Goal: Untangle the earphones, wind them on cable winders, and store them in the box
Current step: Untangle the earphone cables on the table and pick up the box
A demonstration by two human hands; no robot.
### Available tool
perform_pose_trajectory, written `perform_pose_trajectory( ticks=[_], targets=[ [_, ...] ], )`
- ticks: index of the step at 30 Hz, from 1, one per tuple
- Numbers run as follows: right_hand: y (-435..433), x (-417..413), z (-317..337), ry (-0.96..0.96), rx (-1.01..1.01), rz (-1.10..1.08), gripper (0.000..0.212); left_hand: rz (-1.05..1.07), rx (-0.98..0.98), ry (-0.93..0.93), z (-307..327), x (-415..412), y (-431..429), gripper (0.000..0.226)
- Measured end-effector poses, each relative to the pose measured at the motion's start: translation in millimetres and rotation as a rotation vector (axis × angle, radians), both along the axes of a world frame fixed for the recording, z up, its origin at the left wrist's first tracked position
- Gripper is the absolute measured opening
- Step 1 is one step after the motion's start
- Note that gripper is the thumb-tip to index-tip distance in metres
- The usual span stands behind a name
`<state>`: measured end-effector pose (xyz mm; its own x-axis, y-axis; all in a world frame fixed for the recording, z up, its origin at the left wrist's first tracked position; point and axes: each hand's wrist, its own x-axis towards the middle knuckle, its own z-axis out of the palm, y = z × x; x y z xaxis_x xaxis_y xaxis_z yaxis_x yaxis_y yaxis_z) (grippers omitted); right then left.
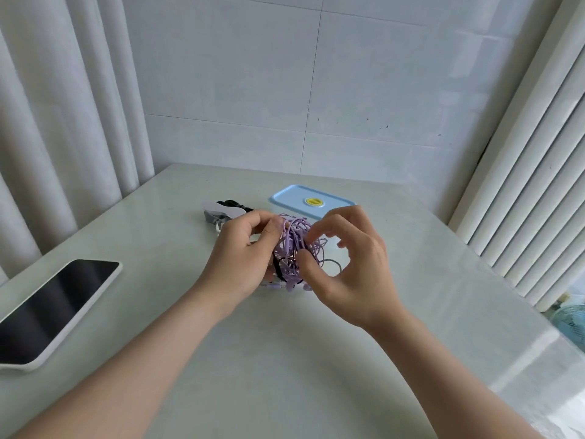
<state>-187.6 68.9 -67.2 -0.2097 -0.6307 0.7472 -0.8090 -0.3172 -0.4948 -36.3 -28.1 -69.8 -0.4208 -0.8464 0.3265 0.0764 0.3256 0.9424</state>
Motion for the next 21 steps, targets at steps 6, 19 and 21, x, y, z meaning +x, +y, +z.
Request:
perform_pose_trajectory(
  ticks=[6,19,21],
  targets=[
    [-9.6,-8.9,-7.0,-0.009,-0.016,-0.125,0.013,-0.034,0.032,0.001,-3.3,0.1,-5.1,0.015],
    [-7.1,-3.4,-4.3,-0.115,0.111,-0.010,0.021,0.044,-0.068,-0.018,-2.8,-0.1,0.6,0.009],
    [-4.6,-2.1,-1.1,-0.174,0.101,0.008,0.025,0.086,-0.073,-0.021,-4.8,-1.2,-1.5,0.011]
  ],
)
